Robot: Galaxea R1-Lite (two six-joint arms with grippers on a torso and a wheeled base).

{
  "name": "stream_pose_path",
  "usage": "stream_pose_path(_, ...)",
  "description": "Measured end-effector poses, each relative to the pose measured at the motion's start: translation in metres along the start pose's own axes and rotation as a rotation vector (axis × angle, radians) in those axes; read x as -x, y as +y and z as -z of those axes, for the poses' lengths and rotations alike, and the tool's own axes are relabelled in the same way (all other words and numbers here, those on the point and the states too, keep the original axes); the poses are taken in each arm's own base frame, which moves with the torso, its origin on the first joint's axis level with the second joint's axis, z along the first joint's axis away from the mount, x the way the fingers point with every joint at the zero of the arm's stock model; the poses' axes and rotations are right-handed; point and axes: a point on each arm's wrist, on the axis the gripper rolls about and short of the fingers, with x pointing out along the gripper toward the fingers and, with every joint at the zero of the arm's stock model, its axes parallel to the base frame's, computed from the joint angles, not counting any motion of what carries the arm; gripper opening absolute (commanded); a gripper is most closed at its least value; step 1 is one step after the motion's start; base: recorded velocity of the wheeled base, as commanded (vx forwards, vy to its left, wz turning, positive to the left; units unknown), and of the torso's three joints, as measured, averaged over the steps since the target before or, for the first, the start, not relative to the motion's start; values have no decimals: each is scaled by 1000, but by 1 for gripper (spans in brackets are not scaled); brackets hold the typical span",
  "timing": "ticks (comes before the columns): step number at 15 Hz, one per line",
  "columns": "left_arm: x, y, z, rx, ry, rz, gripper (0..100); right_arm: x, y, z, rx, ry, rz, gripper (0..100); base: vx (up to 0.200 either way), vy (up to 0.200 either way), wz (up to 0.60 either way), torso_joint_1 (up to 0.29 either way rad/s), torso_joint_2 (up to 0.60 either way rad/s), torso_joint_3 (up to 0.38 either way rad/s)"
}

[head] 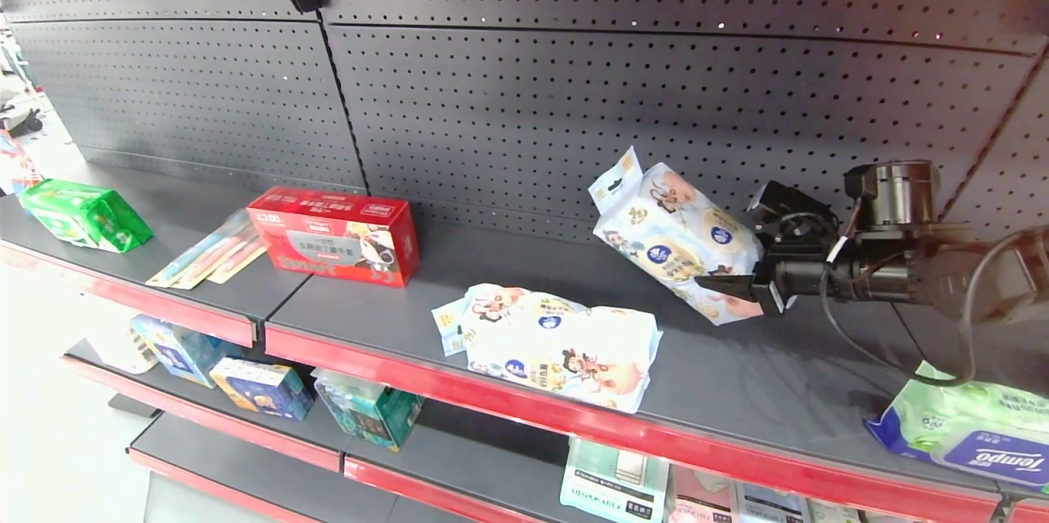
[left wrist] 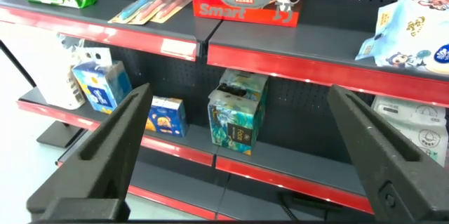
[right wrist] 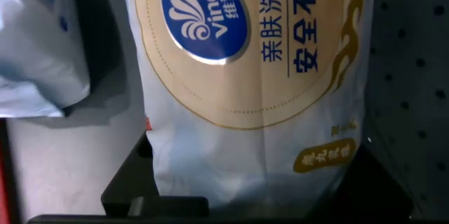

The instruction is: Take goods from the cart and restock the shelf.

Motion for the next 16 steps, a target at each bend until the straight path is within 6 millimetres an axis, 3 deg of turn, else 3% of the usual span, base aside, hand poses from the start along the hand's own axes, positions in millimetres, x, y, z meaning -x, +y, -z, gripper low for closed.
stream_pose_path(7,0,0,0,0,0,-1,100,-45,4,-9,46,-45,-99,0,0,0,0,0,0,0)
stream_pose_path(10,0,0,0,0,0,-1,100,-54,5,-7,44,-74,-148,0,0,0,0,0,0,0)
stream_pose_path(16,0,0,0,0,0,-1,100,-58,-2,16,2,-52,-165,0,0,0,0,0,0,0)
